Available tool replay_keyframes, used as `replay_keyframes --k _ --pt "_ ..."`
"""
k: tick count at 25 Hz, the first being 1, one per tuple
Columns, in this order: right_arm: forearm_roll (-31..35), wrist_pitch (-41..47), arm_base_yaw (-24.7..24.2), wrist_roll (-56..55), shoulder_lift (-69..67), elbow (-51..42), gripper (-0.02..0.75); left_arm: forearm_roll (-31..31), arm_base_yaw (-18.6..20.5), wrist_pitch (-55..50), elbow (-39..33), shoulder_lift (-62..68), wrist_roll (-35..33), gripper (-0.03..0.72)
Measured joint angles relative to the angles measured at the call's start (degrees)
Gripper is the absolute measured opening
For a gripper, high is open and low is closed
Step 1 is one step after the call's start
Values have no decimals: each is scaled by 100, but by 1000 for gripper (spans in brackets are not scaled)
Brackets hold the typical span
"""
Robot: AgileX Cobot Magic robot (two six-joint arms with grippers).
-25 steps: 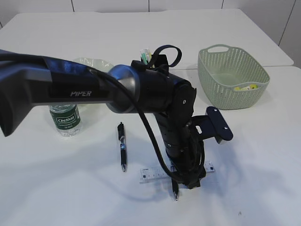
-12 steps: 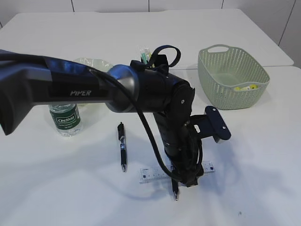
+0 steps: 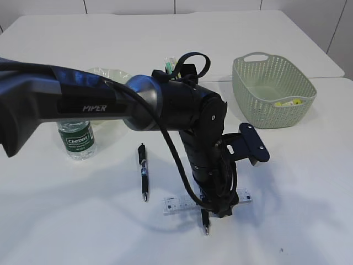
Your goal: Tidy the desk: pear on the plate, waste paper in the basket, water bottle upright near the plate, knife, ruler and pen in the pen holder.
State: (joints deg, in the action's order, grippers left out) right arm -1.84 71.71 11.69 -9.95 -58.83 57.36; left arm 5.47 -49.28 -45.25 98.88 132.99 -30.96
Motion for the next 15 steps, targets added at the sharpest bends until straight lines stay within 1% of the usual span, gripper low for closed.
replay_keyframes --k 11,15 --pt "0 0 0 10 0 0 280 113 0 0 22 47 0 538" --pt "0 0 0 10 0 0 280 116 0 0 22 47 0 521"
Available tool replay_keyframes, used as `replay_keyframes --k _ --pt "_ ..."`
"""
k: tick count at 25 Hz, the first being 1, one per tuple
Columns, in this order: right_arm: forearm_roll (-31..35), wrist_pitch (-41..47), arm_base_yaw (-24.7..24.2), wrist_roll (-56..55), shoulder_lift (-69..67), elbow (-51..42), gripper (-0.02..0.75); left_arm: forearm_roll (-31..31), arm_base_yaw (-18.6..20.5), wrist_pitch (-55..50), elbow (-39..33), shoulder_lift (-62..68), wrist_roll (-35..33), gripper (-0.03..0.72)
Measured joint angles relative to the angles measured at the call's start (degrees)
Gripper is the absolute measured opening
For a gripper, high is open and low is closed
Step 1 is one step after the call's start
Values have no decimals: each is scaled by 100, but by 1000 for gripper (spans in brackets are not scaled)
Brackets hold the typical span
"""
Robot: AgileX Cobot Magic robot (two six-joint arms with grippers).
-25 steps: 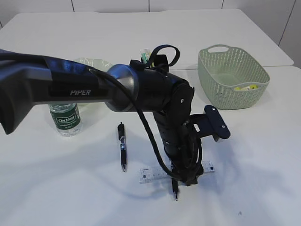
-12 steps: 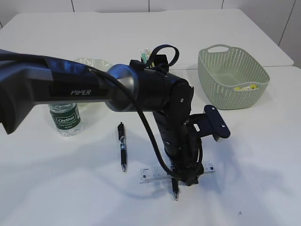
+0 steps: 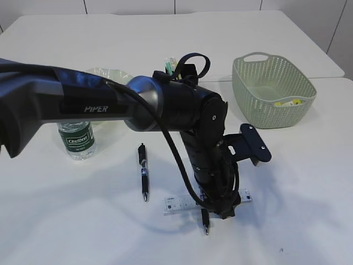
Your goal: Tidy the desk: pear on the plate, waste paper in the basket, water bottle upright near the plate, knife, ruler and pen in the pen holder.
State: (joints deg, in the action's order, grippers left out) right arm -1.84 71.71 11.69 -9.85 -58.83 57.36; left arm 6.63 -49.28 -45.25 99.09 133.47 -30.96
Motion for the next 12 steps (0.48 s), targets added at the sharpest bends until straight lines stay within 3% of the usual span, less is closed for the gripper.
replay_keyframes --k 3,10,12 --pt "0 0 0 0 0 0 280 12 0 -33 0 0 0 477" --pt "0 0 0 0 0 0 280 -3 0 -126 22 2 0 288" --pt "0 0 0 0 0 0 280 -13 0 -129 23 2 0 273"
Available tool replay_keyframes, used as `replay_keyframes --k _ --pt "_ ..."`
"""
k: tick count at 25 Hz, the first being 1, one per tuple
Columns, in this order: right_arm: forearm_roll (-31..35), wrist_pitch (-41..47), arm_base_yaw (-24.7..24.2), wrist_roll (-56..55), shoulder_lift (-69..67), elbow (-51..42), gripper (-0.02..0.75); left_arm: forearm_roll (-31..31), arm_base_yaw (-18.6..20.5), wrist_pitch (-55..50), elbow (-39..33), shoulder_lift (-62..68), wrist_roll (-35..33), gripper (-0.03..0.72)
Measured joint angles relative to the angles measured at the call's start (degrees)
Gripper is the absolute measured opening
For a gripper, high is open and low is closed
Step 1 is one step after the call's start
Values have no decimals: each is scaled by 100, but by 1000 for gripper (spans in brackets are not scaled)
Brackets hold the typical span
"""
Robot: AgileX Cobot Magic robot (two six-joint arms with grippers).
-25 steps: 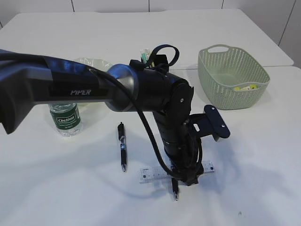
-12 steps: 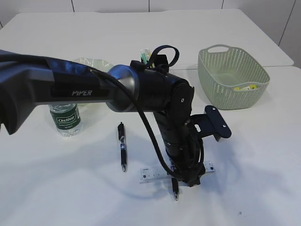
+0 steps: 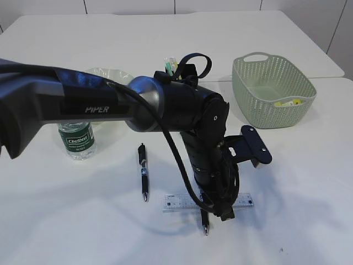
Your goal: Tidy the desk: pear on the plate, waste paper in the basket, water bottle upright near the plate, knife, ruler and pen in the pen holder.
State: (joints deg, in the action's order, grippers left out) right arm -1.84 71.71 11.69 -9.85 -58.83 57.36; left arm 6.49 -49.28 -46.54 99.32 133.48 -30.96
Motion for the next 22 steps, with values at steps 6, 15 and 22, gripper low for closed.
replay_keyframes --k 6,15,22 --pt "0 0 0 0 0 0 280 -2 0 -23 0 0 0 272" --pt "9 0 0 0 0 0 280 -44 0 -145 18 9 0 272" --pt "49 0 0 0 0 0 280 -96 0 -211 18 -22 0 271"
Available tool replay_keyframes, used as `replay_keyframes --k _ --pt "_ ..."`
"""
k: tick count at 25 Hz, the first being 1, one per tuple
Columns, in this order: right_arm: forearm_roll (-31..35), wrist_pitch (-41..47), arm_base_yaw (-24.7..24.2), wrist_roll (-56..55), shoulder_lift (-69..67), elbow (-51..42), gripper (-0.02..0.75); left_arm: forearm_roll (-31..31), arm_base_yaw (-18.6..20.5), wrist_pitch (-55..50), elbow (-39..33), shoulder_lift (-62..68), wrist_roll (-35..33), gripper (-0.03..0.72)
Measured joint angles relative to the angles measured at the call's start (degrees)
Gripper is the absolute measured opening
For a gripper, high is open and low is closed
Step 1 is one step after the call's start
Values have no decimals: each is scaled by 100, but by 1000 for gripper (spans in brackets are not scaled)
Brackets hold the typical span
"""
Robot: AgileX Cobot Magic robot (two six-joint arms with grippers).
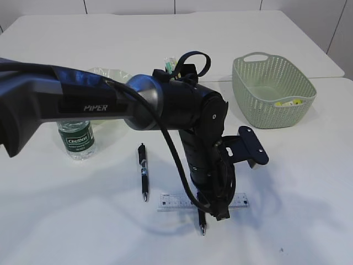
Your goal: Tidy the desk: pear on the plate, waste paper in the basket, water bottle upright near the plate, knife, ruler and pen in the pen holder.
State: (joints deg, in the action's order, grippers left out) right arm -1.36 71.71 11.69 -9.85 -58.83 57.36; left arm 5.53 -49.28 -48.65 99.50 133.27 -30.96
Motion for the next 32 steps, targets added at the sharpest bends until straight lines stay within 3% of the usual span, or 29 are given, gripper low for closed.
replay_keyframes --k 10,24,32 --pt "13 0 0 0 0 0 280 -32 0 -23 74 0 0 271" --pt "136 0 0 0 0 0 280 14 9 -177 1229 0 139 271" --pt "166 0 0 0 0 0 280 27 9 464 1583 0 200 271"
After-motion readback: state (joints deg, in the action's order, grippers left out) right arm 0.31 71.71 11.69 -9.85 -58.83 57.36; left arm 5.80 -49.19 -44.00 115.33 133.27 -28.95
